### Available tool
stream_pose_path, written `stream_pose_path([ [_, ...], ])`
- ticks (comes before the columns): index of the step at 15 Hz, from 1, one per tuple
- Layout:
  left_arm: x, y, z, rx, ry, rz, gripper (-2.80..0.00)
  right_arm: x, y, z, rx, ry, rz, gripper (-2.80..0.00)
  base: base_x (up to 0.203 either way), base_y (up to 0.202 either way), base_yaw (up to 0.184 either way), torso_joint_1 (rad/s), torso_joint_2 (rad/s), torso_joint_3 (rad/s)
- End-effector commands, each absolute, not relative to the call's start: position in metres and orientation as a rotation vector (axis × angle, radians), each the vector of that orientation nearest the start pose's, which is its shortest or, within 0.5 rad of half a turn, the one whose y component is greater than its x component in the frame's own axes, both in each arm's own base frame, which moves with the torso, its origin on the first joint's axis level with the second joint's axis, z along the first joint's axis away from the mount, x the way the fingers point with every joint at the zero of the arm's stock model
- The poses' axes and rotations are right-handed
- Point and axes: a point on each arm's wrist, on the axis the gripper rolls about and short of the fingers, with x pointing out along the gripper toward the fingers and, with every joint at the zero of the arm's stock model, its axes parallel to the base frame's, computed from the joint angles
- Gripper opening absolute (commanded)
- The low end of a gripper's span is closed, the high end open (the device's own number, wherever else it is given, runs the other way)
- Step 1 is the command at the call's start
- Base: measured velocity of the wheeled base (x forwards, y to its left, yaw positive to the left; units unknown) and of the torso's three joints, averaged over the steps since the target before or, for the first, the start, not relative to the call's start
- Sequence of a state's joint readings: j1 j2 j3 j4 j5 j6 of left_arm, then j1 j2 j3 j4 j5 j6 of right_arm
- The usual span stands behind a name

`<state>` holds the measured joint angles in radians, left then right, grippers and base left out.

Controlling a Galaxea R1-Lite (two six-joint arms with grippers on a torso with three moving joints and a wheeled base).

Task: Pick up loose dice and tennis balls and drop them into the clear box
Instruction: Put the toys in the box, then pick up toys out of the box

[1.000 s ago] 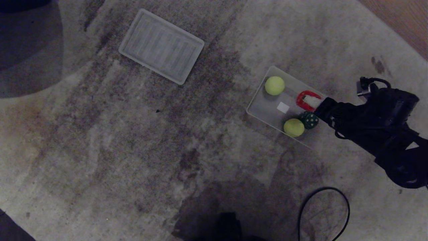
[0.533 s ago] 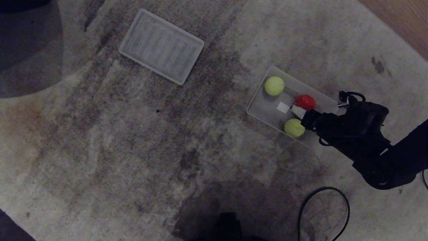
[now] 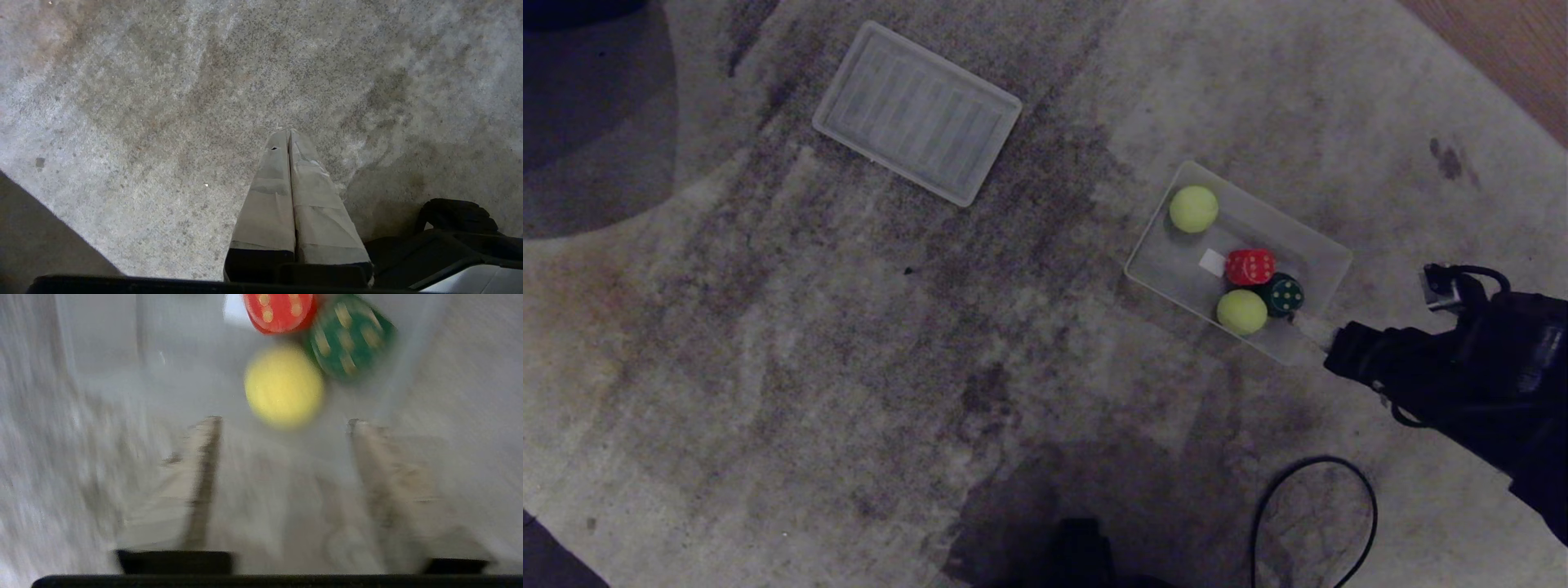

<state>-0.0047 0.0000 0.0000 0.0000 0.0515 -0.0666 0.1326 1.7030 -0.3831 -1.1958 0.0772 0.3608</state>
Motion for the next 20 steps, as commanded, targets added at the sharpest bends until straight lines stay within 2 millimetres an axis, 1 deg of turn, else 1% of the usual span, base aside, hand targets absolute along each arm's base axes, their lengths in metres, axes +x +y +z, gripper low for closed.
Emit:
stream_pose_path([
  [1, -0.023, 0.001, 0.075, -0.067, 0.001, 0.048, -2.8, 0.202, 0.028, 0.156, 0.314, 0.106, 0.192, -2.8, 0.0, 0.0, 0.0, 0.0, 0.0, 0.0],
  [4, -0.023, 0.001, 0.075, -0.067, 0.001, 0.048, -2.8, 0.141, 0.018, 0.165, 0.275, 0.091, 0.183, -2.8, 0.0, 0.0, 0.0, 0.0, 0.0, 0.0],
  [6, -0.023, 0.001, 0.075, -0.067, 0.0, 0.048, -2.8, 0.095, 0.011, 0.161, 0.25, 0.101, 0.159, -2.8, 0.0, 0.0, 0.0, 0.0, 0.0, 0.0],
  [7, -0.023, 0.001, 0.075, -0.067, 0.001, 0.048, -2.8, 0.075, 0.008, 0.155, 0.229, 0.109, 0.146, -2.8, 0.0, 0.0, 0.0, 0.0, 0.0, 0.0],
  [9, -0.023, 0.001, 0.075, -0.067, 0.0, 0.048, -2.8, 0.036, 0.003, 0.135, 0.179, 0.141, 0.112, -2.8, 0.0, 0.0, 0.0, 0.0, 0.0, 0.0],
  [11, -0.023, 0.001, 0.075, -0.067, 0.0, 0.048, -2.8, 0.009, 0.002, 0.112, 0.13, 0.186, 0.075, -2.8, 0.0, 0.0, 0.0, 0.0, 0.0, 0.0],
  [12, -0.023, 0.001, 0.075, -0.067, 0.0, 0.048, -2.8, -0.002, 0.001, 0.101, 0.103, 0.195, 0.045, -2.8, 0.0, 0.0, 0.0, 0.0, 0.0, 0.0],
  [14, -0.023, 0.001, 0.075, -0.067, 0.001, 0.048, -2.8, -0.011, 0.0, 0.08, 0.027, 0.255, -0.022, -2.8, 0.0, 0.0, 0.0, 0.0, 0.0, 0.0],
  [16, -0.023, 0.001, 0.075, -0.067, 0.001, 0.048, -2.8, -0.013, 0.0, 0.079, 0.03, 0.23, -0.024, -2.8, 0.0, 0.0, 0.0, 0.0, 0.0, 0.0],
  [19, -0.023, 0.001, 0.075, -0.067, 0.001, 0.048, -2.8, -0.025, 0.0, 0.076, 0.021, 0.076, 0.004, -2.8, 0.0, 0.0, 0.0, 0.0, 0.0, 0.0],
  [20, -0.023, 0.001, 0.075, -0.067, 0.001, 0.048, -2.8, -0.026, 0.0, 0.076, 0.023, 0.056, 0.009, -2.8, 0.0, 0.0, 0.0, 0.0, 0.0, 0.0],
])
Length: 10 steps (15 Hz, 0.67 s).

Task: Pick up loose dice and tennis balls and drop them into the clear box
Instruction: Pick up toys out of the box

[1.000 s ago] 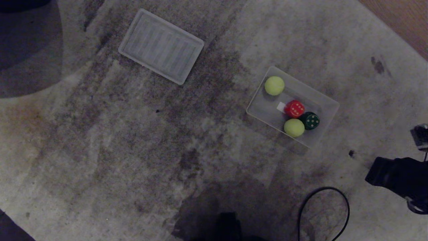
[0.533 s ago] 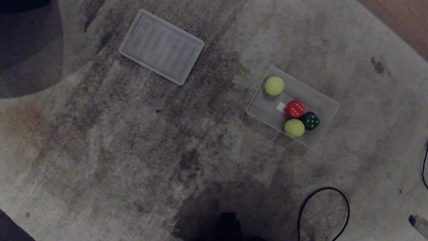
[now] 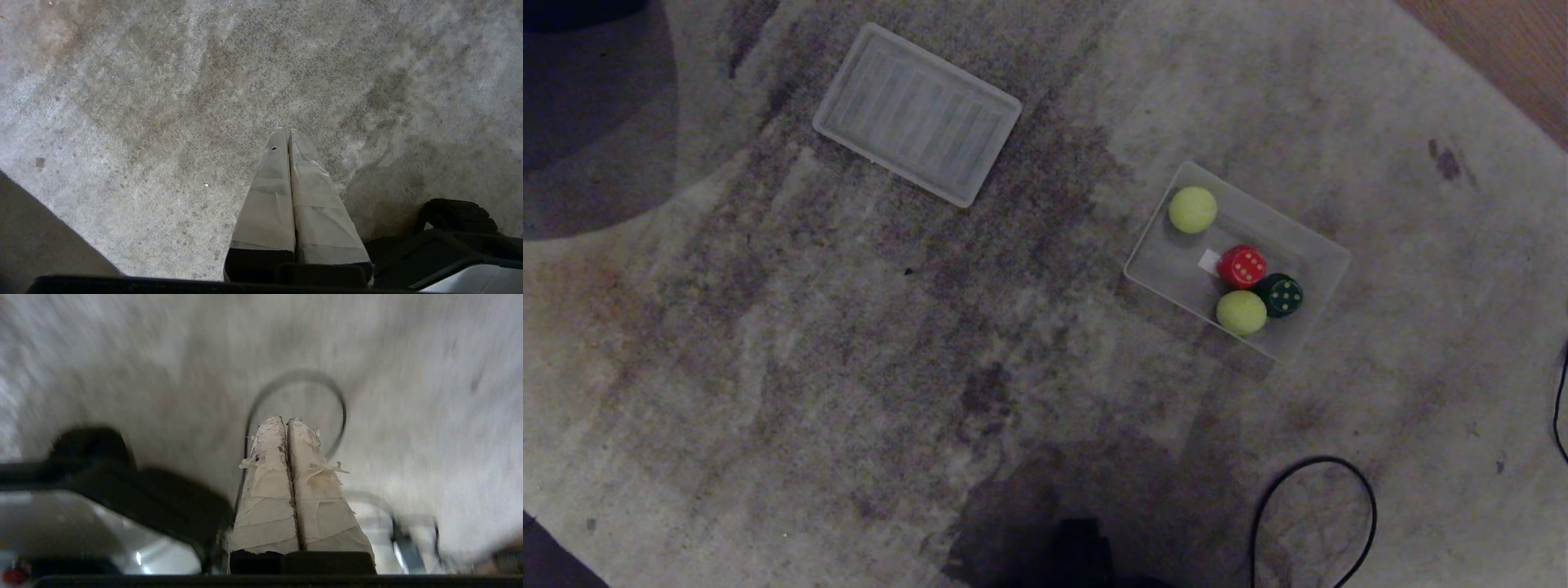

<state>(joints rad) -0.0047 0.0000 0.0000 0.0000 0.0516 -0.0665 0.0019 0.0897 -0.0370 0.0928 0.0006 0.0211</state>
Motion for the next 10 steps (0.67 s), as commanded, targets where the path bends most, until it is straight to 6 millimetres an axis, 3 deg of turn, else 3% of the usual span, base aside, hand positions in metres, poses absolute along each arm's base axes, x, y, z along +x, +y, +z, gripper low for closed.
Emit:
stream_pose_path([
  [1, -0.0227, 0.0013, 0.0751, -0.067, 0.0, 0.048, -2.8, -0.0259, -0.0002, 0.0758, 0.037, 0.059, 0.008, -2.8, 0.0, 0.0, 0.0, 0.0, 0.0, 0.0],
  [10, -0.0226, 0.0012, 0.0749, -0.061, 0.003, 0.046, -2.8, -0.0258, -0.0003, 0.0757, 0.041, 0.059, 0.006, -2.8, 0.0, 0.0, 0.0, 0.0, 0.0, 0.0],
])
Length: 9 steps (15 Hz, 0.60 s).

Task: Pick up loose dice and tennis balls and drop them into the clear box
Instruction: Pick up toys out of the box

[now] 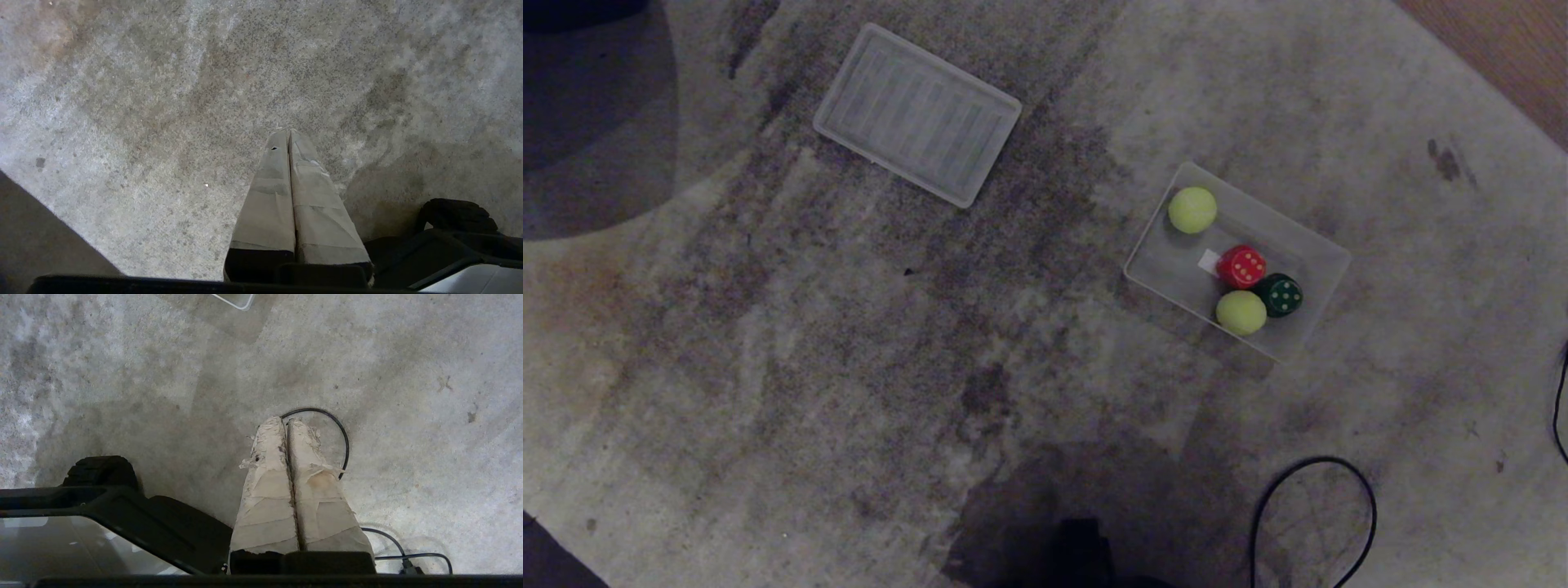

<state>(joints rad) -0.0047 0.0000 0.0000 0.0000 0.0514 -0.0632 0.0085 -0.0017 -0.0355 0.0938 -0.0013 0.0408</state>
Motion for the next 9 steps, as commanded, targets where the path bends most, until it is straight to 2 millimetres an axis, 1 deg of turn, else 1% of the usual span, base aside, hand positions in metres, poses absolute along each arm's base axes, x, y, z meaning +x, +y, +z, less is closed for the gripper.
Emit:
stream_pose_path([
  [1, -0.0227, 0.0013, 0.0751, -0.064, 0.0, 0.048, -2.8, -0.0258, -0.0003, 0.0755, 0.04, 0.06, 0.006, -2.8, 0.0, 0.0, 0.0, 0.0, 0.0, 0.0],
  [6, -0.0226, 0.0013, 0.0751, -0.072, 0.001, 0.048, -2.8, -0.0258, -0.0002, 0.0757, 0.04, 0.059, 0.005, -2.8, 0.0, 0.0, 0.0, 0.001, 0.0, 0.005],
  [9, -0.0226, 0.0013, 0.0751, -0.069, 0.001, 0.048, -2.8, -0.0258, -0.0003, 0.0755, 0.04, 0.06, 0.006, -2.8, 0.0, 0.0, 0.0, 0.004, 0.0, 0.139],
])
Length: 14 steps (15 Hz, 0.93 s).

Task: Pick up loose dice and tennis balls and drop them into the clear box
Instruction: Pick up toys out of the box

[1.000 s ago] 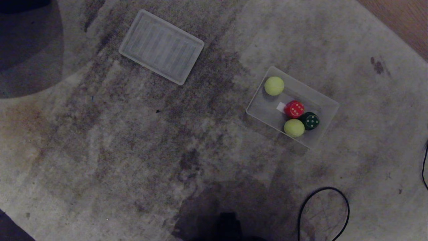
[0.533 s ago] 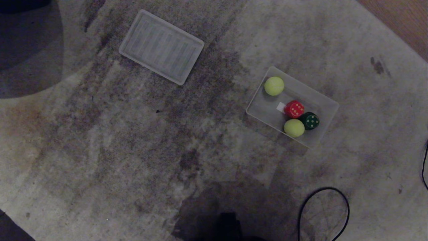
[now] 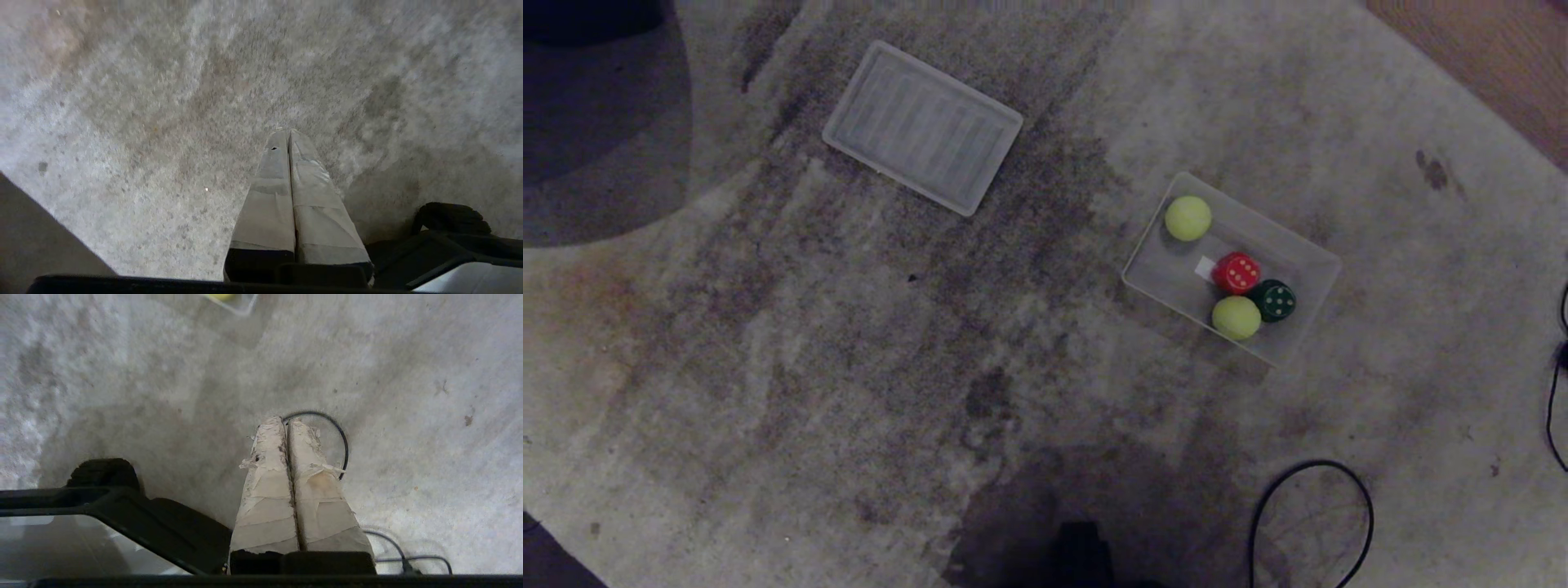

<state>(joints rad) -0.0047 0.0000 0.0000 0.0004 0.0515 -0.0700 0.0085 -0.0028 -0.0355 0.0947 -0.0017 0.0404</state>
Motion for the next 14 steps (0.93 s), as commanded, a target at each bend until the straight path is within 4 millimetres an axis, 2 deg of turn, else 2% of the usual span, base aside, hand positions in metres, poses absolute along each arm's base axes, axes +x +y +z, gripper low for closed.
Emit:
stream_pose_path([
  [1, -0.0226, 0.0012, 0.0751, -0.063, 0.002, 0.046, -2.8, -0.0258, -0.0002, 0.0755, 0.031, 0.06, 0.008, -2.8, 0.0, 0.0, 0.0, 0.002, 0.01, 0.197],
  [14, -0.0226, 0.0012, 0.075, -0.066, 0.003, 0.046, -2.8, -0.0258, -0.0002, 0.0755, 0.029, 0.06, 0.008, -2.8, 0.0, 0.0, 0.0, 0.002, 0.0, 0.202],
])
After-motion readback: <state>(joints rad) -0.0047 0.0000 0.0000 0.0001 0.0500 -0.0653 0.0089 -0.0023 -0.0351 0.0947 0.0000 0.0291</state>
